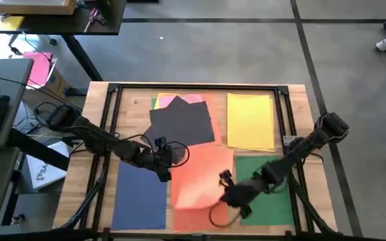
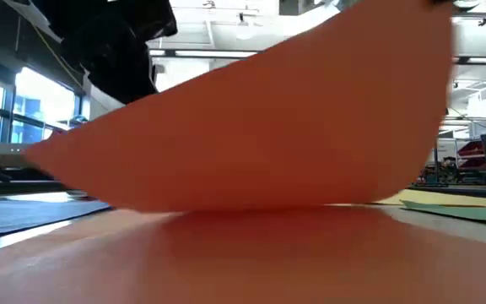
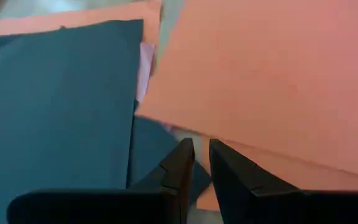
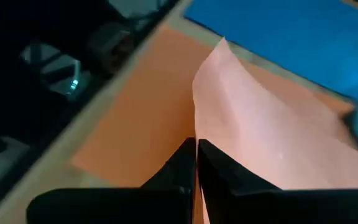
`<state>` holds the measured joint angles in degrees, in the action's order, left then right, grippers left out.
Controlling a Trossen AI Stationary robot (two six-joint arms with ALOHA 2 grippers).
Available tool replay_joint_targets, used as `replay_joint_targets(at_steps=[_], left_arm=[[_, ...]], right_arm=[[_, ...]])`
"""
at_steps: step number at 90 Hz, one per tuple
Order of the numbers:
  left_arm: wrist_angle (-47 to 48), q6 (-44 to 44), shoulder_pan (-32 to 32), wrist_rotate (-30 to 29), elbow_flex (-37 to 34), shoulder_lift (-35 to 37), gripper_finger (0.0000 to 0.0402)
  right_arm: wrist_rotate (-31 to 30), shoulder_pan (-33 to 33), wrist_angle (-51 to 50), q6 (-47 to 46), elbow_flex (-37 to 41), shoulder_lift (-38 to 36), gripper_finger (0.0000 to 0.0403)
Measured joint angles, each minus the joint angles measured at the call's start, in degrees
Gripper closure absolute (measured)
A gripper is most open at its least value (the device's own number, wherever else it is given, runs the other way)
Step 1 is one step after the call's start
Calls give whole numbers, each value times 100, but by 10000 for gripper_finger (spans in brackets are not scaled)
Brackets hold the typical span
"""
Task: Organize paper
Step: Stack the orange paper on top of the orange paper
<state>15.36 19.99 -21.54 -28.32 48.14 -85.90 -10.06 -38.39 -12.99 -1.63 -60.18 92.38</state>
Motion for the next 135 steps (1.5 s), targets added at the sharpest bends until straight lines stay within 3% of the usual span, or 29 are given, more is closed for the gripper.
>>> replay_joint_targets(at_steps=[17, 39, 54, 73, 81, 93, 113, 123, 135], left_arm=[[-336, 54, -7, 159, 0, -18, 360], [-463, 447, -79, 842, 0, -18, 360], [-102, 1002, -217, 1082, 0, -18, 360], [730, 2029, -356, 1458, 2, -88, 360], [826, 2094, -401, 1488, 2, -225, 360], [732, 2141, -409, 1581, 2, -537, 360], [466, 2144, -398, 1605, 2, -1081, 360], [362, 2144, -400, 1596, 27, -1245, 360], [359, 2144, -402, 1574, 27, -1282, 360]], right_arm=[[203, -538, 175, -296, 4, 556, 403], [117, -862, 518, -472, 4, 953, 403], [42, -893, 653, 164, 4, 1155, 402], [-285, -844, 684, -102, 4, 1200, 399], [-67, -830, 699, -311, 4, 1200, 380], [335, -833, 755, -456, 4, 1200, 320], [443, -584, -386, -1640, -386, 779, 242], [248, -310, -1193, -2253, -383, 632, 242], [-544, 109, -2397, -2946, -378, 619, 265]])
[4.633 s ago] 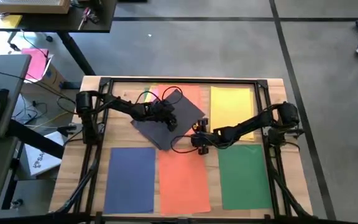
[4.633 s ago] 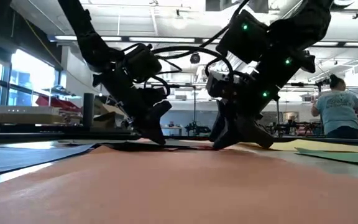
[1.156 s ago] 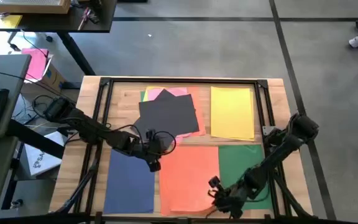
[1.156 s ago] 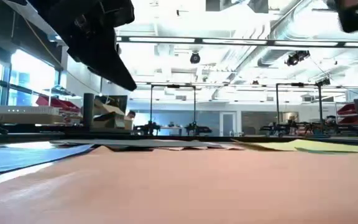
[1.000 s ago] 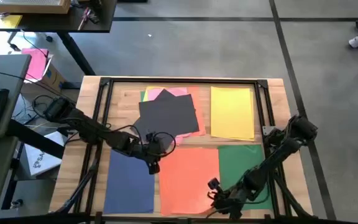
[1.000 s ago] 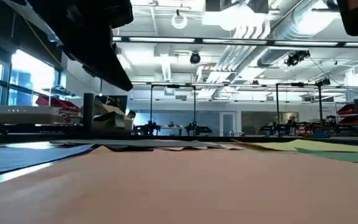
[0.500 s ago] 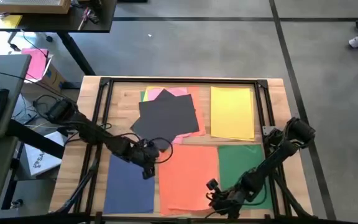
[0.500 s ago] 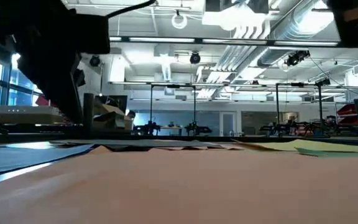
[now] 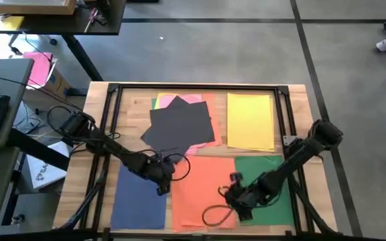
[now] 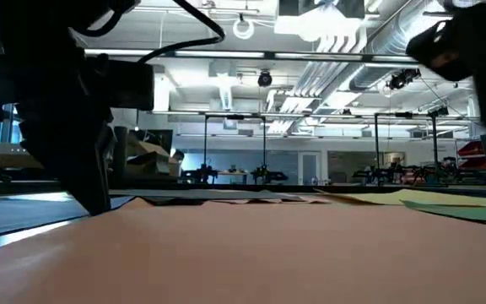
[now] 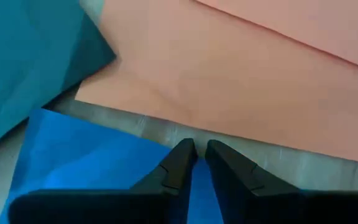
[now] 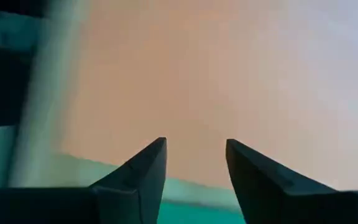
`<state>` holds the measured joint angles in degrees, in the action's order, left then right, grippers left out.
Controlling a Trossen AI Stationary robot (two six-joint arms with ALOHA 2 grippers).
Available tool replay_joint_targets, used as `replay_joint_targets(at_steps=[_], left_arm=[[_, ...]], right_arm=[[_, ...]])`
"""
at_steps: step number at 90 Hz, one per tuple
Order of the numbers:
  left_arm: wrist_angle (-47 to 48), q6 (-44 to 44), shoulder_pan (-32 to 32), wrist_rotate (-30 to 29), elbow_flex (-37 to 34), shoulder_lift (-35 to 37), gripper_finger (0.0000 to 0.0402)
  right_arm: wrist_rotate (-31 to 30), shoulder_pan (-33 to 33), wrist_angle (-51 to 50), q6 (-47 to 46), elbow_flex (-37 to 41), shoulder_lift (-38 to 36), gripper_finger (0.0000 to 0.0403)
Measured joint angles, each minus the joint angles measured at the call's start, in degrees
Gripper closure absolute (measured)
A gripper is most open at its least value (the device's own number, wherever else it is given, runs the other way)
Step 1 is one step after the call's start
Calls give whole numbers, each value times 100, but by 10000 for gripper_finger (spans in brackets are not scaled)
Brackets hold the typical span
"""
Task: Organize paper
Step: Stack the orange paper on top of the orange paper
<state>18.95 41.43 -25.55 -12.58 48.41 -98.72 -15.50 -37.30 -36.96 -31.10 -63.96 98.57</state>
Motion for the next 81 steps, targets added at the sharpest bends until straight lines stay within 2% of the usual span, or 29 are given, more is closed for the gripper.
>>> replay_joint_targets(at_steps=[12, 20, 34, 59, 81], left_arm=[[-14, 0, -3, -40, -5, -7, 360], [-35, 0, -4, -78, -6, -12, 360], [-116, 0, -5, -130, -14, -19, 360], [-222, -7, -7, -284, -23, -31, 360], [-304, 7, -2, -437, -25, -42, 360]], right_arm=[[-773, 576, -769, -871, 4, 6, 305], [-614, 923, -892, -1156, 54, 6, 340], [-487, 1299, -591, -1074, 458, 10, 396], [-67, 1643, 1266, -756, 1342, 13, 401], [-58, 1759, 2612, -670, 1703, 15, 403]])
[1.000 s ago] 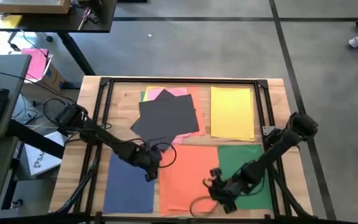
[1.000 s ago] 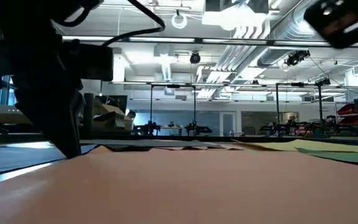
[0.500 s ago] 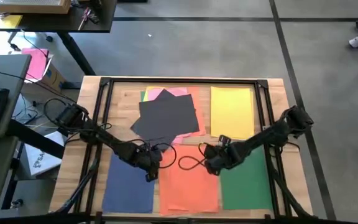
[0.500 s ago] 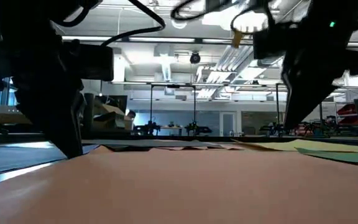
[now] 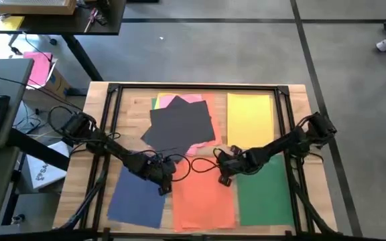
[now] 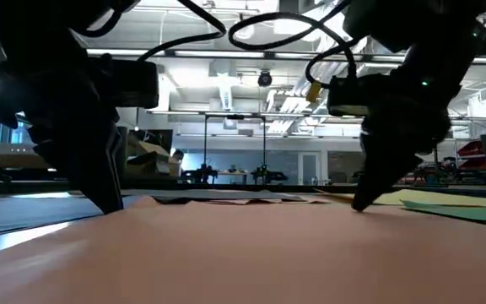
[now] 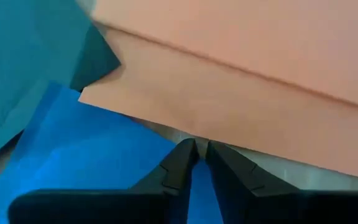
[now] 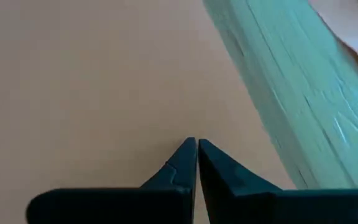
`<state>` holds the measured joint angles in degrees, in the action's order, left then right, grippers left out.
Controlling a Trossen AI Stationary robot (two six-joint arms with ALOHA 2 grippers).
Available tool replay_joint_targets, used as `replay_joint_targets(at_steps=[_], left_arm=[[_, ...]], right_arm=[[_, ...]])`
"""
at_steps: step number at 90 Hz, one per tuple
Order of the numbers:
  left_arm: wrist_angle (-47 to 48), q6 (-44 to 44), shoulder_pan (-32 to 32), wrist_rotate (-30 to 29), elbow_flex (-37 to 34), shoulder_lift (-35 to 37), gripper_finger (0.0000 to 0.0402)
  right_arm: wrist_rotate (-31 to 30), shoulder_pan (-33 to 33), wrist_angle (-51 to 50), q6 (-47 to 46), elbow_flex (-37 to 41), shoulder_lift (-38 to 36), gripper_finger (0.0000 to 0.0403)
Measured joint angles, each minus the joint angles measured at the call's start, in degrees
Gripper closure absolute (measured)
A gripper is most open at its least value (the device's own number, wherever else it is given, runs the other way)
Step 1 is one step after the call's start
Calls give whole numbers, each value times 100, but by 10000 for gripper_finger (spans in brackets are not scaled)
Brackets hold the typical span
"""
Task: Organize paper
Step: Stack the orange paper on top of the orange paper
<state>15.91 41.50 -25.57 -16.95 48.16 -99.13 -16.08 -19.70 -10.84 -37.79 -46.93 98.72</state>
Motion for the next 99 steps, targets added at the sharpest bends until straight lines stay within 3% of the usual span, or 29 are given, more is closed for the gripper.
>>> replay_joint_targets(at_steps=[23, 43, 62, 99], left_arm=[[-82, 41, 6, -51, -4, -4, 360], [-77, 185, 10, -20, -4, -2, 360], [-77, 257, 9, -4, -4, 0, 360], [-118, 397, 5, -24, -4, 2, 360]], right_arm=[[-334, 22, 492, 31, -3, -18, 403], [302, -143, -1134, -630, -284, -471, 403], [670, -524, -2176, -1716, -281, -333, 403], [566, -575, -1541, -1881, -300, 20, 403]])
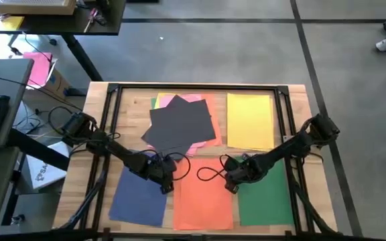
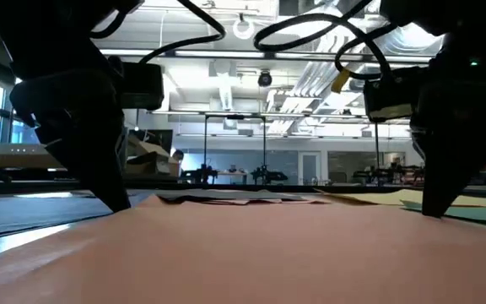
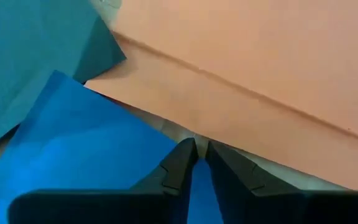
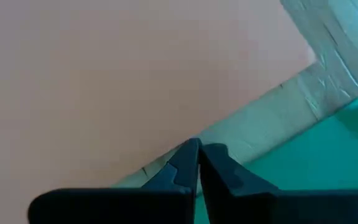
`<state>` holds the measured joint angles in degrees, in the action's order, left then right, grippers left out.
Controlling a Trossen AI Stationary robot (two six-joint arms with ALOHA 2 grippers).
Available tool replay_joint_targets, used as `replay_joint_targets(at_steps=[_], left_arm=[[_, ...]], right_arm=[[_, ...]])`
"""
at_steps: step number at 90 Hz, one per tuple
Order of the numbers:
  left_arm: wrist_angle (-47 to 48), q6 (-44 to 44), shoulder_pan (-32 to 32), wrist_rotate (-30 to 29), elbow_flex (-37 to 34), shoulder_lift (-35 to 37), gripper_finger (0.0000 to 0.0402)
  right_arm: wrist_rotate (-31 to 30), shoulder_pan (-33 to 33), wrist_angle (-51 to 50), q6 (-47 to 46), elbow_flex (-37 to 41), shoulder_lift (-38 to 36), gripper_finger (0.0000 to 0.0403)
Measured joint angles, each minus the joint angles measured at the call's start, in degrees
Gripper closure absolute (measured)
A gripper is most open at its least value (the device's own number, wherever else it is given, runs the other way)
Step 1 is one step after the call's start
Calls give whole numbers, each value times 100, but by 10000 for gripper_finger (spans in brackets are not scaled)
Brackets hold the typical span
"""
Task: Organize paper
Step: Stack the orange paper on top of the orange paper
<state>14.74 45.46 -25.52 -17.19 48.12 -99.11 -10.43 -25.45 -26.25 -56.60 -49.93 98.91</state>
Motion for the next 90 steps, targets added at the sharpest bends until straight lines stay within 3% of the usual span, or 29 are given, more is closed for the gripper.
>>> replay_joint_targets(at_steps=[44, 64, 77, 90], left_arm=[[-101, 93, 0, -155, 0, -11, 360], [-27, 49, 0, -131, 0, 171, 360], [189, 86, -19, -2, 2, 541, 360], [23, 167, -271, 510, 2, 715, 360]], right_arm=[[-219, 9, 251, -387, 2, 20, 403], [-347, -86, -96, -446, 9, -364, 403], [142, -371, -117, -449, 9, -531, 403], [755, -791, 96, -591, 9, -491, 403]])
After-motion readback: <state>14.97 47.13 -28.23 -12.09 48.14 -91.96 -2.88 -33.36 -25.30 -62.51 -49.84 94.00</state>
